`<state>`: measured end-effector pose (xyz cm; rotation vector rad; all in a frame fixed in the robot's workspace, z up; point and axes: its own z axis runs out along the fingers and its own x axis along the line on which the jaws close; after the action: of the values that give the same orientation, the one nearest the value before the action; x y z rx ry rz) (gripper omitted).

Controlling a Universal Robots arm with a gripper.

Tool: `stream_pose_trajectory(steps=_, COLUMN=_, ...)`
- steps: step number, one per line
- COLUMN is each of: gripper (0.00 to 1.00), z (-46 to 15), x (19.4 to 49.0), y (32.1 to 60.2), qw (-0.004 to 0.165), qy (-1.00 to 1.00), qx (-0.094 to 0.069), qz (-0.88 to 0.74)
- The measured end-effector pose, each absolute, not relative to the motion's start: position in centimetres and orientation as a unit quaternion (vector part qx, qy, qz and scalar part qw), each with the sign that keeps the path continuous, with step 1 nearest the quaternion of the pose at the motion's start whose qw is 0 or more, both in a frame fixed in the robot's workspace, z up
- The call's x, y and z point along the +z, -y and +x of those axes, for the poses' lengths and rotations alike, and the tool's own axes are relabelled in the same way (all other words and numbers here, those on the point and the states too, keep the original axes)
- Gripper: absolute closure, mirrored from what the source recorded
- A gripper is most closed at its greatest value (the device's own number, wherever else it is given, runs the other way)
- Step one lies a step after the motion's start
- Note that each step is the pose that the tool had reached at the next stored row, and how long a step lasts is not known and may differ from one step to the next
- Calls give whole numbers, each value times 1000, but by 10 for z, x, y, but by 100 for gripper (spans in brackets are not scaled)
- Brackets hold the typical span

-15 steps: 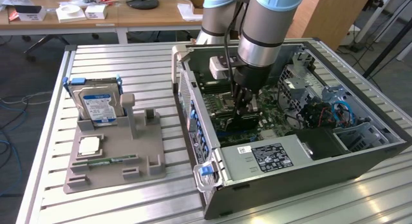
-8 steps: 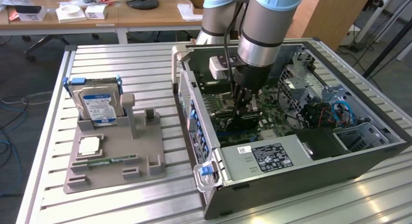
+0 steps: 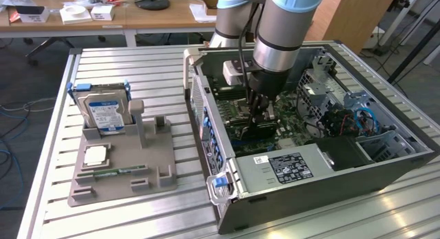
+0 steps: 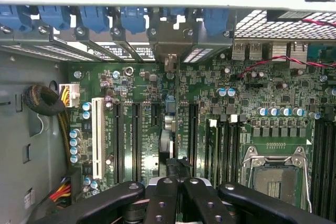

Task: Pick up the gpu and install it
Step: 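Press down on the gpu until it lock into place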

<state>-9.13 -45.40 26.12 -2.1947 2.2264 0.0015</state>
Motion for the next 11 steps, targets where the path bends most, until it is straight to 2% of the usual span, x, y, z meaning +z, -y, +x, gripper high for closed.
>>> stream_pose_trajectory(steps=11, gripper=90, z=-91, x=259, y=454, qw=8, qy=-712, qx=0, qz=-702)
